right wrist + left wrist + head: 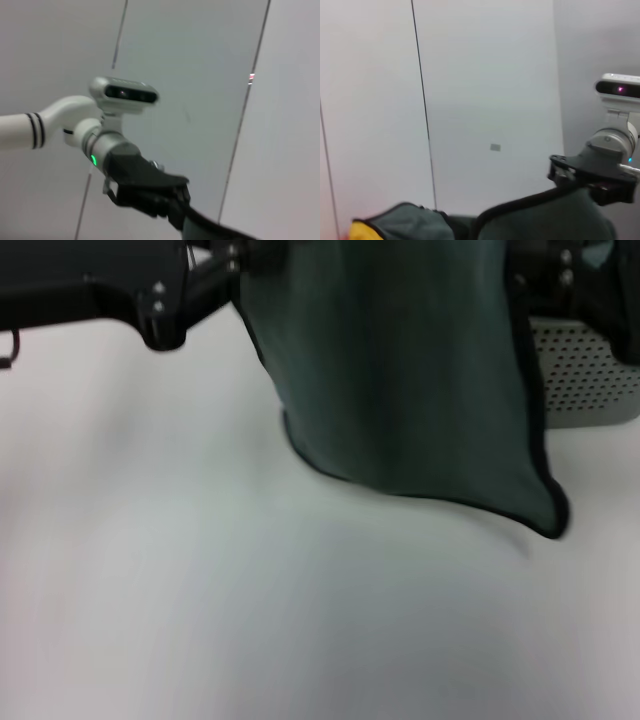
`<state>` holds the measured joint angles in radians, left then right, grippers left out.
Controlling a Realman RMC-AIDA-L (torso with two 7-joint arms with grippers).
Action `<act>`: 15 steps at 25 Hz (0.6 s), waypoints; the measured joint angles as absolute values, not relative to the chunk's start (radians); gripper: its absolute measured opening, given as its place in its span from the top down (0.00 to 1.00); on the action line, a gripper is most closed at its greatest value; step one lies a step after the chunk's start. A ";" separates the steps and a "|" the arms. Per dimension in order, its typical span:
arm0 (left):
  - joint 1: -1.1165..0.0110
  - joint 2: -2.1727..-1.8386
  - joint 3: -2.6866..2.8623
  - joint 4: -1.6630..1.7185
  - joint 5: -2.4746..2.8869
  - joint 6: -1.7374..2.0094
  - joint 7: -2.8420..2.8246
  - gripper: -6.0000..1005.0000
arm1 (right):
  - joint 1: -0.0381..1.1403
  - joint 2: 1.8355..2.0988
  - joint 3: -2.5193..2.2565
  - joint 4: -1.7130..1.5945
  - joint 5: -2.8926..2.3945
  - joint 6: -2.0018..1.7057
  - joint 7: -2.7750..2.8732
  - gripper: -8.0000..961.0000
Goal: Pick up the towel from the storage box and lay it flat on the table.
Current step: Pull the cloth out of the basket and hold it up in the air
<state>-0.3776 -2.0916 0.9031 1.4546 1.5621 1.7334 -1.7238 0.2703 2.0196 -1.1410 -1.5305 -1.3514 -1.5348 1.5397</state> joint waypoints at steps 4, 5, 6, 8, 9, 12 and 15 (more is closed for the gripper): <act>-0.293 -2.090 0.936 1.471 1.559 1.791 -1.749 0.97 | 0.233 2.019 -1.150 -1.528 -1.353 -1.679 1.605 0.86; -0.267 -2.090 0.938 1.490 1.559 1.817 -1.762 0.97 | 0.224 2.020 -1.149 -1.534 -1.343 -1.723 1.628 0.86; -0.235 -2.091 0.940 1.528 1.555 1.853 -1.778 0.97 | 0.215 2.020 -1.148 -1.545 -1.328 -1.760 1.646 0.86; -0.170 -2.094 0.954 1.610 1.538 1.899 -1.796 0.97 | 0.180 2.020 -1.135 -1.591 -1.262 -1.818 1.678 0.86; -0.126 -2.095 0.968 1.671 1.522 1.910 -1.803 0.97 | 0.157 2.019 -1.124 -1.620 -1.227 -1.835 1.691 0.85; -0.036 -2.099 1.001 1.785 1.505 1.905 -1.815 0.97 | 0.125 2.016 -1.094 -1.627 -1.206 -1.831 1.719 0.85; -0.027 -2.100 1.059 1.763 1.584 1.831 -1.849 0.97 | 0.174 2.014 -1.138 -1.495 -1.355 -1.753 1.741 0.85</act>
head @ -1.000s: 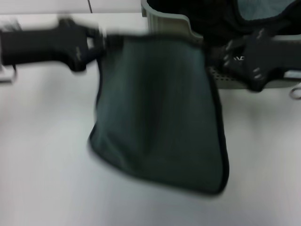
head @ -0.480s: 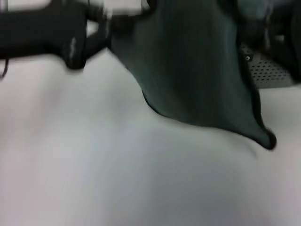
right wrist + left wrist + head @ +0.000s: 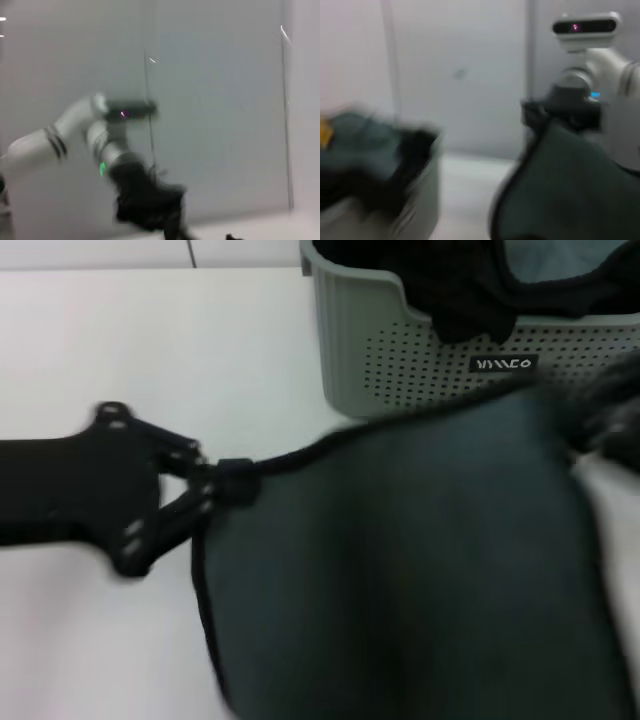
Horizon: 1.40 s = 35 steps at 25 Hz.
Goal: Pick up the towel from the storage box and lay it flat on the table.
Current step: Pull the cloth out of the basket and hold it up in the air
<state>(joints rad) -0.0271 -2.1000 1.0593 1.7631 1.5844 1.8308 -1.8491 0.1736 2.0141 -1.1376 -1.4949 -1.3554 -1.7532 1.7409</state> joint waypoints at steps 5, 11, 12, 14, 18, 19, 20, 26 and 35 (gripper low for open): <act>-0.211 -2.095 1.101 1.394 1.835 1.617 -1.876 0.97 | 0.372 2.022 -1.249 -1.144 -1.641 -1.575 1.720 0.84; -0.427 -2.091 0.966 1.072 2.043 1.485 -1.846 0.97 | 0.456 2.022 -1.268 -1.032 -1.739 -1.427 1.693 0.84; -0.443 -2.091 0.960 1.058 2.066 1.464 -1.845 0.97 | 0.455 2.022 -1.268 -1.032 -1.743 -1.413 1.687 0.84; -0.465 -2.091 0.958 1.038 2.091 1.433 -1.845 0.97 | 0.453 2.022 -1.266 -1.032 -1.748 -1.389 1.672 0.84; -0.484 -2.091 0.959 1.025 2.106 1.401 -1.843 0.97 | 0.449 2.019 -1.262 -1.033 -1.752 -1.352 1.651 0.83; -0.486 -2.091 0.959 1.025 2.107 1.391 -1.843 0.97 | 0.449 2.018 -1.262 -1.033 -1.753 -1.342 1.647 0.83; -0.488 -2.091 0.961 1.024 2.107 1.380 -1.843 0.97 | 0.449 2.017 -1.262 -1.034 -1.754 -1.333 1.643 0.83; -0.493 -2.091 0.965 1.018 2.109 1.334 -1.845 0.97 | 0.463 2.013 -1.259 -1.035 -1.757 -1.306 1.625 0.83; -0.482 -2.091 0.964 1.006 2.110 1.307 -1.839 0.97 | 0.469 2.016 -1.263 -1.035 -1.760 -1.309 1.632 0.82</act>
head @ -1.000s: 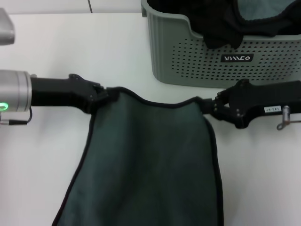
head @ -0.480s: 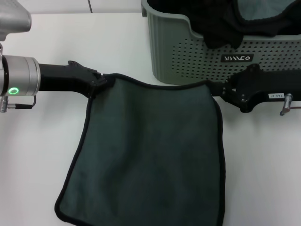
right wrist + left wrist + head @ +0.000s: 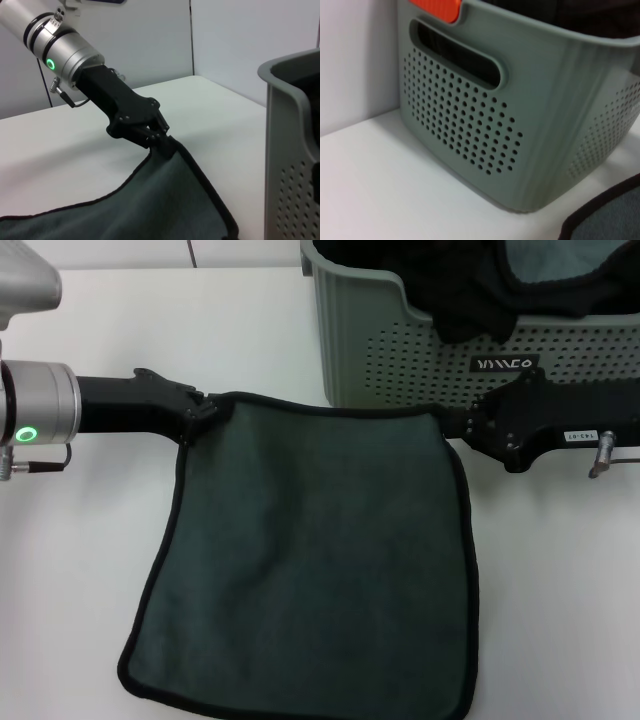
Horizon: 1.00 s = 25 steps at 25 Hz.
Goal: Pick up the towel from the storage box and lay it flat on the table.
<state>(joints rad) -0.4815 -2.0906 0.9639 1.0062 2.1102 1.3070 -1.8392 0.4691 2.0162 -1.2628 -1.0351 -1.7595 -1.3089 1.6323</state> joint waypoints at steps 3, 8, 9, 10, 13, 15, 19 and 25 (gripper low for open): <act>-0.473 -2.091 0.959 1.006 2.110 1.307 -1.836 0.97 | 0.469 2.018 -1.263 -1.035 -1.760 -1.308 1.634 0.82; -0.463 -2.091 0.957 1.005 2.108 1.306 -1.830 0.97 | 0.469 2.019 -1.263 -1.028 -1.761 -1.308 1.634 0.81; -0.461 -2.091 0.957 1.005 2.106 1.305 -1.828 0.97 | 0.469 2.019 -1.264 -1.027 -1.761 -1.310 1.634 0.81; -0.460 -2.091 0.957 1.005 2.105 1.305 -1.826 0.97 | 0.469 2.018 -1.264 -1.026 -1.761 -1.311 1.634 0.81; -0.459 -2.091 0.956 1.005 2.104 1.306 -1.820 0.97 | 0.465 2.018 -1.259 -1.028 -1.761 -1.313 1.659 0.81; -0.458 -2.091 0.944 1.005 2.102 1.305 -1.822 0.96 | 0.462 2.018 -1.259 -1.033 -1.762 -1.312 1.694 0.81; -0.458 -2.091 0.926 1.012 2.097 1.307 -1.823 0.92 | 0.451 2.012 -1.260 -1.039 -1.764 -1.327 1.725 0.80; -0.432 -2.091 0.919 1.053 1.991 1.365 -1.758 0.61 | 0.376 2.016 -1.252 -1.110 -1.750 -1.399 1.688 0.63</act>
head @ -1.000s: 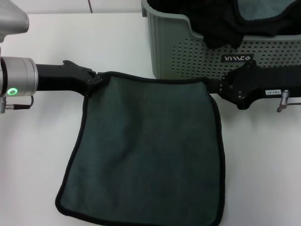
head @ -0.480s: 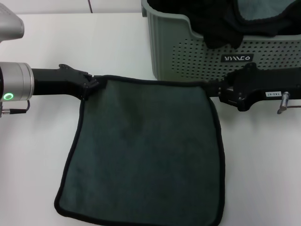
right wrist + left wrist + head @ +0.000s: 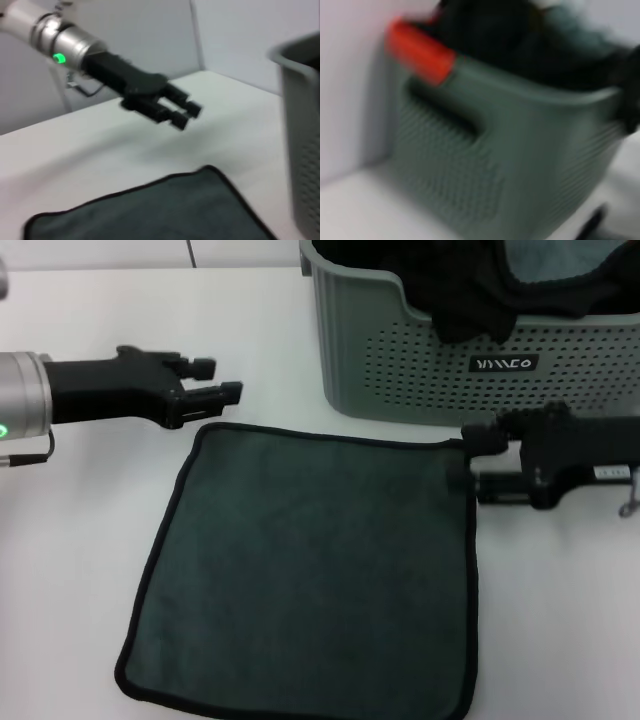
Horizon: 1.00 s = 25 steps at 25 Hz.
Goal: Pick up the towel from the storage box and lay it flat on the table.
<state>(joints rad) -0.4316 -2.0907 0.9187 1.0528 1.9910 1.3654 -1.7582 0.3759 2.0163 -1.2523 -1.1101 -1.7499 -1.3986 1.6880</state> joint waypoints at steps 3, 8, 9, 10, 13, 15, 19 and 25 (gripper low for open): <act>-0.373 -2.091 0.923 1.071 1.792 1.515 -1.569 0.52 | 0.353 2.018 -1.245 -1.104 -1.707 -1.475 1.588 0.50; -0.318 -2.084 0.917 0.998 1.605 1.832 -1.315 0.52 | 0.353 2.018 -1.221 -0.924 -1.559 -1.644 1.334 0.27; -0.318 -2.079 0.910 0.976 1.598 1.877 -1.317 0.53 | 0.356 2.018 -1.220 -0.879 -1.518 -1.683 1.284 0.20; -0.318 -2.076 0.905 0.964 1.595 1.900 -1.323 0.53 | 0.361 2.020 -1.224 -0.796 -1.444 -1.739 1.197 0.14; -0.313 -2.068 0.899 0.916 1.600 1.942 -1.303 0.53 | 0.365 2.024 -1.249 -0.732 -1.378 -1.765 1.116 0.13; -0.307 -2.066 0.905 0.889 1.625 1.952 -1.251 0.53 | 0.367 2.027 -1.284 -0.702 -1.339 -1.774 1.061 0.13; -0.304 -2.056 0.908 0.814 1.685 1.961 -1.128 0.52 | 0.368 2.028 -1.369 -0.676 -1.283 -1.779 0.996 0.13; -0.300 -2.041 0.895 0.752 1.680 1.975 -0.988 0.51 | 0.371 2.028 -1.388 -0.674 -1.280 -1.783 0.993 0.13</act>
